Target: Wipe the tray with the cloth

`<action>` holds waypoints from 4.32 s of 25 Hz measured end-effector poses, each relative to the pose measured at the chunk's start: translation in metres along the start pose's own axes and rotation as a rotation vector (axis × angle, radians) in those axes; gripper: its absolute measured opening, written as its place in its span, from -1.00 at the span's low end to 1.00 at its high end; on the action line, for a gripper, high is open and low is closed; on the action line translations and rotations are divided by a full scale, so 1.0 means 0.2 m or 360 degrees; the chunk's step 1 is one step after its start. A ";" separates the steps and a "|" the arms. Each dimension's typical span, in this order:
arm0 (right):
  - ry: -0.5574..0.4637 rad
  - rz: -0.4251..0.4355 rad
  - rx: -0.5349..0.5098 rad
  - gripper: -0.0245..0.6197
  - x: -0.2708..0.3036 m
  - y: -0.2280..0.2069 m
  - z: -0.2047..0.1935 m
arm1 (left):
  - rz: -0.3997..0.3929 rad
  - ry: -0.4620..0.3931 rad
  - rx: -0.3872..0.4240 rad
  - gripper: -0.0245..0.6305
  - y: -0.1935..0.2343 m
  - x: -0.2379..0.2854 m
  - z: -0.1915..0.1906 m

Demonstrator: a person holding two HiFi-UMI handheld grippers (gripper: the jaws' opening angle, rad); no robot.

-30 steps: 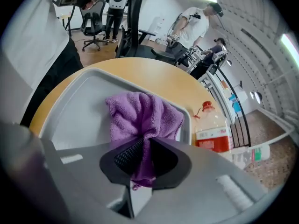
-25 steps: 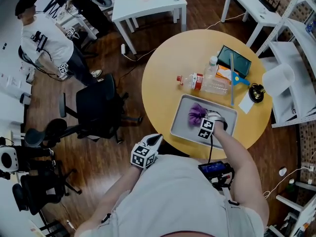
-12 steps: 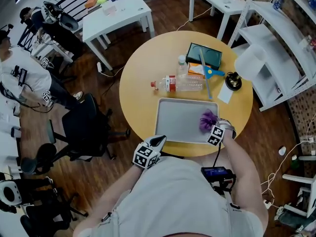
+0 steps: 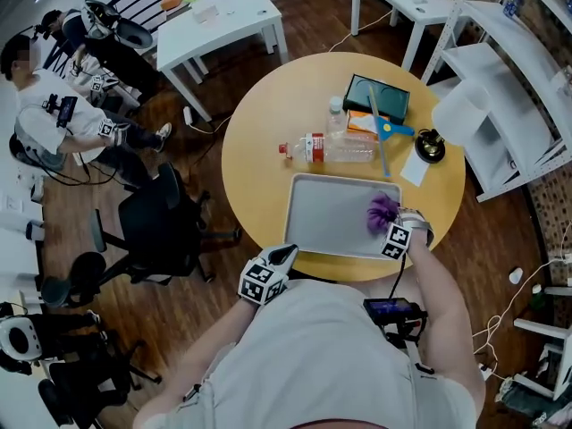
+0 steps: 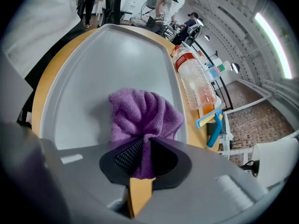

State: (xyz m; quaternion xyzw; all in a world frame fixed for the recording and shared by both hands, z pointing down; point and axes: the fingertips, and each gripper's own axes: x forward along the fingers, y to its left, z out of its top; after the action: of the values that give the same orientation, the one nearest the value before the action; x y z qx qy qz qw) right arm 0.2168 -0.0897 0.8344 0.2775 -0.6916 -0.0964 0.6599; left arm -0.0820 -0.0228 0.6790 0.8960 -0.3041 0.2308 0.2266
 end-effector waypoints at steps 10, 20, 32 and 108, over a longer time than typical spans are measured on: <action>0.0052 -0.0091 -0.0016 -0.78 0.11 -0.30 0.04 | 0.0113 -0.0031 -0.0095 -0.93 0.11 -0.04 0.06; 0.0103 -0.0163 -0.0136 -0.80 0.19 -0.36 0.14 | 0.0166 -0.0042 -0.0180 -0.93 0.18 -0.12 0.02; -0.0194 -0.0058 -0.0352 -0.83 0.27 -0.30 0.91 | 0.0402 -0.0087 -0.0347 -0.93 0.31 -0.32 -0.06; -0.0766 0.0025 0.1747 -0.92 -0.60 -0.38 -0.23 | -0.0097 -0.0098 0.0017 -0.93 0.00 0.13 0.26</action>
State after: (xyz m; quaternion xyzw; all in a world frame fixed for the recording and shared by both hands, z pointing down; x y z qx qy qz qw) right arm 0.2775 -0.0798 0.6985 0.5432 -0.7722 0.2197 0.2456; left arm -0.0496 -0.0630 0.6521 0.9127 -0.2823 0.1978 0.2194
